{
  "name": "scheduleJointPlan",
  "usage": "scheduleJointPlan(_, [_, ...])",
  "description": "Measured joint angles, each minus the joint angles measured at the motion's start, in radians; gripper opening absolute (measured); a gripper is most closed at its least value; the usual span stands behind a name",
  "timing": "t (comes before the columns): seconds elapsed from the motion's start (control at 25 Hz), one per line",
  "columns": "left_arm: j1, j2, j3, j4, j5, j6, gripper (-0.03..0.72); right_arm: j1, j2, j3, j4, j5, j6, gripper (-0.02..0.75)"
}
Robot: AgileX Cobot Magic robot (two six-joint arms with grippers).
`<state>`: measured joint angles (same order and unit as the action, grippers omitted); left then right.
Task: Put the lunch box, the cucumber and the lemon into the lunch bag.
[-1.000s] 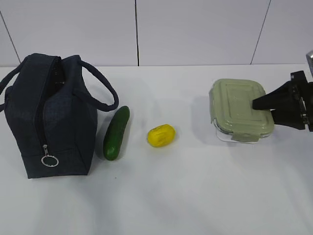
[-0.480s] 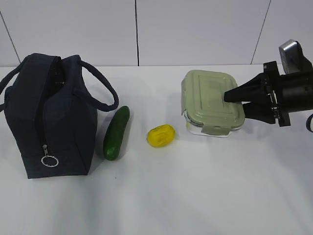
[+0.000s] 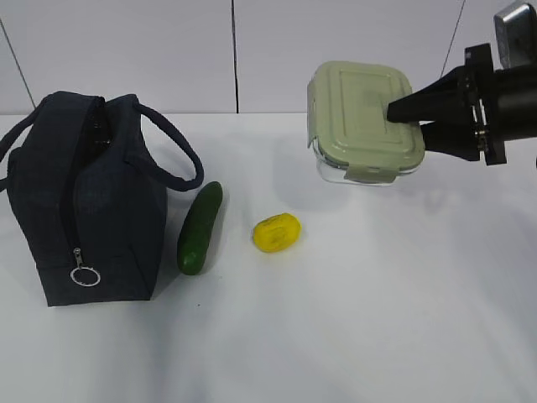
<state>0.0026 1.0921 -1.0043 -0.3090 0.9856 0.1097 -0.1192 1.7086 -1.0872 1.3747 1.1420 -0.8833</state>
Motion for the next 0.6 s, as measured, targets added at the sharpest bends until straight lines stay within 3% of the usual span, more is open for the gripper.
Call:
scheduleJointPlan(0.24, [0.0, 0.133, -0.013, -0.025, -0.078, 0.005, 0.317, 0.031, -0.009, -0.072, -0.008, 0.006, 0.058, 0.369])
scheduleJointPlan(0.6, [0.0, 0.349, -0.144, -0.102, -0.104, 0.083, 0.322, 0.1, -0.009, -0.175, 0.017, 0.025, 0.1, 0.369])
